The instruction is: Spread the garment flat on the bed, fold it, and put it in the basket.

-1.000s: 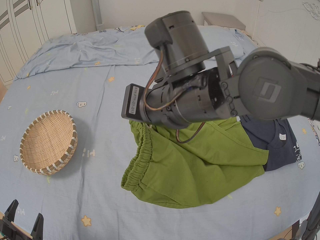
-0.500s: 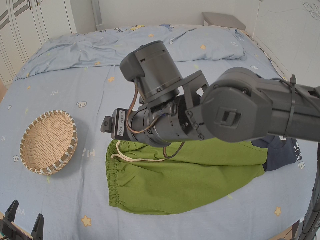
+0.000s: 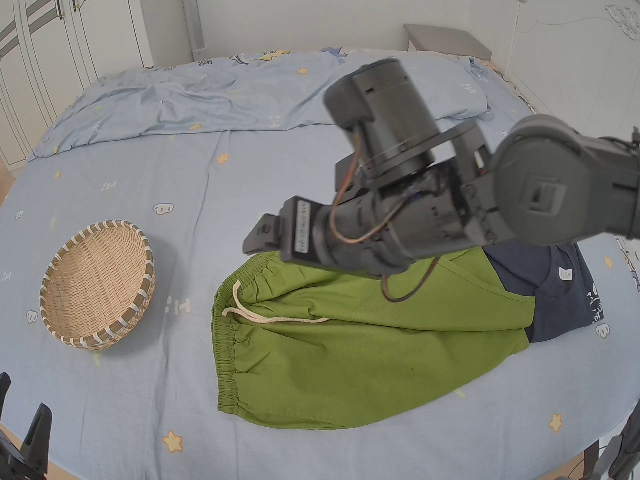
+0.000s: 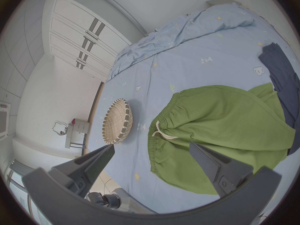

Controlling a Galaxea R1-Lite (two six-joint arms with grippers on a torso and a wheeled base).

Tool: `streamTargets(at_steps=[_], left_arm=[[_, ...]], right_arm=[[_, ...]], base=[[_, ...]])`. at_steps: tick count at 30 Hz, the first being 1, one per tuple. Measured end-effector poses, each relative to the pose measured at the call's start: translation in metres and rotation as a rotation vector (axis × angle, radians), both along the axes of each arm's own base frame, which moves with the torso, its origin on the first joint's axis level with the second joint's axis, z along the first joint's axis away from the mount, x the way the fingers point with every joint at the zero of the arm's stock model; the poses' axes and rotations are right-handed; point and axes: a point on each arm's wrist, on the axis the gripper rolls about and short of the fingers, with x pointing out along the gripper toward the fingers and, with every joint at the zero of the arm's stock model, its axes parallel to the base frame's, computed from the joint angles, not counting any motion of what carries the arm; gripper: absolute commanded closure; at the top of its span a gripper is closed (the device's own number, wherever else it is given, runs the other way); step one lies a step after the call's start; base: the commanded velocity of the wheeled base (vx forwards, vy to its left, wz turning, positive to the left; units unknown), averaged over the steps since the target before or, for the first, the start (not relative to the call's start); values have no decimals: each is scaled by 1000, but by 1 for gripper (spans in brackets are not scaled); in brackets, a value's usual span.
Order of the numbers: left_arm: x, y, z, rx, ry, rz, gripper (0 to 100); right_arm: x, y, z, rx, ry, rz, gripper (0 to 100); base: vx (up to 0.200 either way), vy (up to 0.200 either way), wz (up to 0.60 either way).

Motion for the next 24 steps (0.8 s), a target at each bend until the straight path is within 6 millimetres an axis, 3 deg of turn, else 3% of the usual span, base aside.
streamTargets(at_steps=[6, 11, 18, 24], left_arm=[[29, -2, 26, -49, 145, -98, 0], [69, -6, 35, -123, 319, -215, 0], [127, -18, 23, -161, 544, -437, 0], [174, -27, -4, -147, 704, -598, 0]], right_arm=[[0, -48, 14, 52, 21, -14, 0], [-3, -90, 11, 84, 9, -45, 0], [-9, -145, 2, 131, -42, -82, 0], [-19, -184, -4, 173, -83, -101, 0]], base=[[0, 0, 0], [0, 0, 0], [0, 0, 0], [0, 0, 0]])
